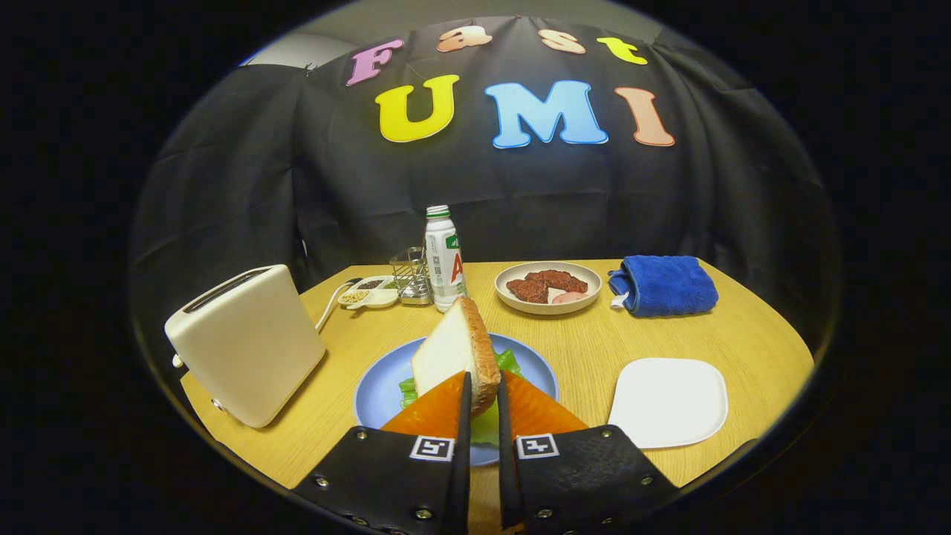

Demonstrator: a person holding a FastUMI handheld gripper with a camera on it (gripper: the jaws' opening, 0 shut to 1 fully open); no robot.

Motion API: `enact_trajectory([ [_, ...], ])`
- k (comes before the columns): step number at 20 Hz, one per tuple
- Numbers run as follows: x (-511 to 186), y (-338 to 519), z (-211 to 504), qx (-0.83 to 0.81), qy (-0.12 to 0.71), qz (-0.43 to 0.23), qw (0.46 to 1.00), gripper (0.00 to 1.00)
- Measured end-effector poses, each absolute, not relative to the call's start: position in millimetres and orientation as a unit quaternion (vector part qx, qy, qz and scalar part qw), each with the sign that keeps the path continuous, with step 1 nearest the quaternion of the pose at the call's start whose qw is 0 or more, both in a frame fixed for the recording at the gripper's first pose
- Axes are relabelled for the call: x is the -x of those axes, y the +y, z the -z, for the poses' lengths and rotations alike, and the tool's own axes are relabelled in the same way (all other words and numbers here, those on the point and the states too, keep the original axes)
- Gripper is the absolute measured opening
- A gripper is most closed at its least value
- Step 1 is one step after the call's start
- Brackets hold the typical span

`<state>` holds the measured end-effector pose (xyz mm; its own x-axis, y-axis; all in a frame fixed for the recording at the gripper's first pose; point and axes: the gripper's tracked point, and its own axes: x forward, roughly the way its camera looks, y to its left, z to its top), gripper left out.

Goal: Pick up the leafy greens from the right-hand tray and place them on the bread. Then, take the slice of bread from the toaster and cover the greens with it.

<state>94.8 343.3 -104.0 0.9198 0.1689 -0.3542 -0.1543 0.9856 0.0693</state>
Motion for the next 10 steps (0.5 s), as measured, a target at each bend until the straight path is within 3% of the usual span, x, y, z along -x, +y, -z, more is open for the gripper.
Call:
enact_trajectory([
  [6,-99,339,103,-0.012,0.169,-0.073,0.983,0.21],
  [10,-99,328,108,-0.008,0.178,-0.06,0.982,0.33],
])
